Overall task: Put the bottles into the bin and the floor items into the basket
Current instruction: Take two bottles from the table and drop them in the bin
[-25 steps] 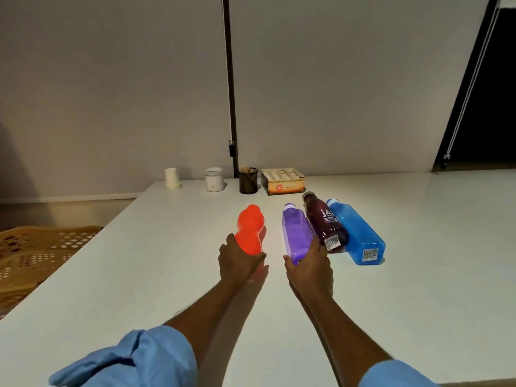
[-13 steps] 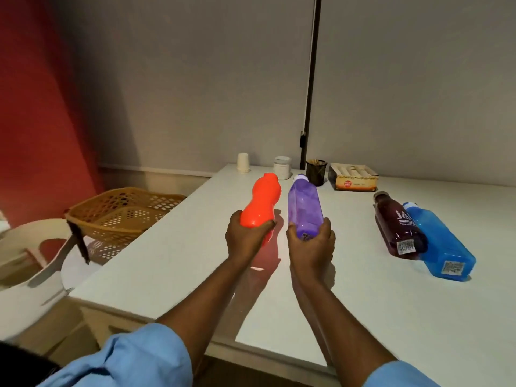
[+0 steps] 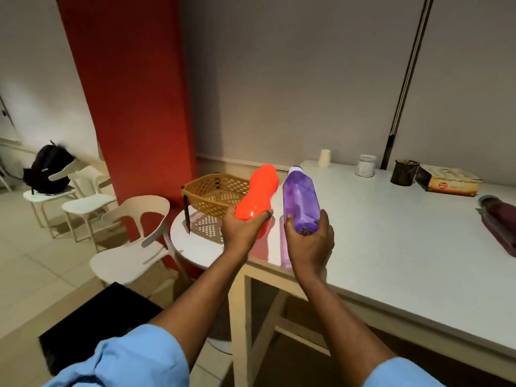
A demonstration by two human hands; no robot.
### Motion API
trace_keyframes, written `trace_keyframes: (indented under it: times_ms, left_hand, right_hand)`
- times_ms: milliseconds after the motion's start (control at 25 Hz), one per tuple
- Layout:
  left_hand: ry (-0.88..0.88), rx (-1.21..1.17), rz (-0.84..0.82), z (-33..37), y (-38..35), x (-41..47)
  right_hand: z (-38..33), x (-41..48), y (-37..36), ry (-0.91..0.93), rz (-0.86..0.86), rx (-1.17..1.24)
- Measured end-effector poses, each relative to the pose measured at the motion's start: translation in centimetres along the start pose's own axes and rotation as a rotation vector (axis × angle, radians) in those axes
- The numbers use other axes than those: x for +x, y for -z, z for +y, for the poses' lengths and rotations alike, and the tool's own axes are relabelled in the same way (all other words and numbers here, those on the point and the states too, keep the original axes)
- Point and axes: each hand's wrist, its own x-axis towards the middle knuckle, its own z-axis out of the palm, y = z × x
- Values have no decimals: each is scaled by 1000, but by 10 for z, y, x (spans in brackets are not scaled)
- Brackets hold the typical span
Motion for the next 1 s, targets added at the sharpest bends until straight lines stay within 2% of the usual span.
trace_keyframes:
  times_ms: [120, 240, 520, 760, 1000]
  left_hand:
    - [-27, 5, 71, -5, 82, 9]
    - [16, 75, 140, -18, 172, 19]
    - [131, 202, 368, -69, 344, 56]
    - [314, 314, 468, -133, 441, 108]
    - [509, 414, 436, -209, 492, 183]
  right_hand:
    - [-26, -54, -41, -20, 0, 7]
    - [-52, -117, -93, -69, -55, 25]
    - [-89, -228, -205, -124, -356, 26]
    - [-88, -277, -310, -171, -623, 1]
    - [-55, -302, -420, -247, -832, -123]
